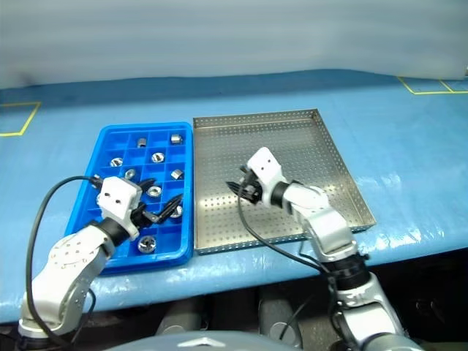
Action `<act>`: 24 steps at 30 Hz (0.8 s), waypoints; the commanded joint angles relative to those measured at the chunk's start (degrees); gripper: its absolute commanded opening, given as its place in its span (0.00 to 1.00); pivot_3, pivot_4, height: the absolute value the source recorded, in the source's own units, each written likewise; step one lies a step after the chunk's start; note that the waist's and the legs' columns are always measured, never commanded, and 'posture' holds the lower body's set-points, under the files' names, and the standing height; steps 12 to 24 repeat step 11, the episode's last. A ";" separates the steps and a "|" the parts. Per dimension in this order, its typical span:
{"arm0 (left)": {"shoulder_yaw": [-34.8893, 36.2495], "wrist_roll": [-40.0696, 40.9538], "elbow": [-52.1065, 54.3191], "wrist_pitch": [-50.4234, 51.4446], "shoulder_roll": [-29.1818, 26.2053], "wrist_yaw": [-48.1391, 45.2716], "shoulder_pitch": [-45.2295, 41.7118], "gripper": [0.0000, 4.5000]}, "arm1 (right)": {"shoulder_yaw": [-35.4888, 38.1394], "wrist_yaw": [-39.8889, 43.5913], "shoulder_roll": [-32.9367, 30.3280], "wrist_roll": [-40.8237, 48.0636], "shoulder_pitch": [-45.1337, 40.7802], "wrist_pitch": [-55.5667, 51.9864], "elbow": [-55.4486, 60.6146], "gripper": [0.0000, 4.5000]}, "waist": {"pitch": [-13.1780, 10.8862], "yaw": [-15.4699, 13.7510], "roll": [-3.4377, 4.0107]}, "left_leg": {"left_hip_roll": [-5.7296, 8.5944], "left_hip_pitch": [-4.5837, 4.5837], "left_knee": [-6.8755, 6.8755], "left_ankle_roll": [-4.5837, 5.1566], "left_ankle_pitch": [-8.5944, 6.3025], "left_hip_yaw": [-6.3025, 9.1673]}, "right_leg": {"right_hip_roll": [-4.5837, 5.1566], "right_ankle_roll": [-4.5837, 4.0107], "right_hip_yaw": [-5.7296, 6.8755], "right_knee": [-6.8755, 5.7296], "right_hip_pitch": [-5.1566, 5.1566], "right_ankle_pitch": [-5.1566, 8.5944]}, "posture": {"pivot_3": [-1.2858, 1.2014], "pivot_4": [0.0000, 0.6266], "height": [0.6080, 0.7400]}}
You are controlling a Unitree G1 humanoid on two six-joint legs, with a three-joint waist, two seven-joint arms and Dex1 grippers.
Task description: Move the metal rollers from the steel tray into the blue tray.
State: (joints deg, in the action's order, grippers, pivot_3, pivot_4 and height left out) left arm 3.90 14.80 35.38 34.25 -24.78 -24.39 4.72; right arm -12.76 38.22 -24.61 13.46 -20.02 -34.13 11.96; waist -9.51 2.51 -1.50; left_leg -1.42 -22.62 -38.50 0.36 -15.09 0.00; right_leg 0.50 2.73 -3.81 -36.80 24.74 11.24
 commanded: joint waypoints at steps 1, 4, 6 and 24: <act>-0.40 1.40 -1.06 -1.32 -0.20 -1.75 -1.29 1.00 | 2.32 0.52 -1.18 0.34 0.25 1.10 1.27 0.89 | 0.00 1.26 0.01 | -0.05 0.04 0.03 0.00 0.00 -0.02 | -0.05 0.00 -0.01 -0.03 0.01 0.01 | 0.48 0.24 1.00; -0.25 1.67 -1.54 -1.54 -0.12 -1.99 -1.51 1.00 | 3.48 0.08 -1.25 0.86 0.49 1.10 1.73 0.99 | 0.00 2.38 0.01 | -0.15 0.09 0.02 0.00 0.00 -0.04 | -0.20 -0.01 -0.08 -0.10 0.02 0.00 | 0.47 0.24 1.00; 0.38 1.34 -1.75 -0.06 0.40 -0.21 -1.63 1.00 | 3.35 -0.53 -1.03 0.13 0.57 1.52 1.91 0.99 | 0.00 2.62 0.01 | -0.15 0.10 0.01 0.00 0.00 0.00 | -0.23 -0.01 -0.09 -0.10 0.00 0.00 | 0.47 0.24 1.00; 0.37 1.31 -1.35 0.57 -0.20 0.61 -1.39 1.00 | 2.87 -0.59 -0.08 0.12 0.42 3.10 1.47 0.99 | 0.00 2.82 0.00 | -0.11 0.06 -0.02 0.00 0.00 -0.03 | -0.18 0.04 -0.14 -0.06 -0.01 -0.02 | 0.48 0.24 1.00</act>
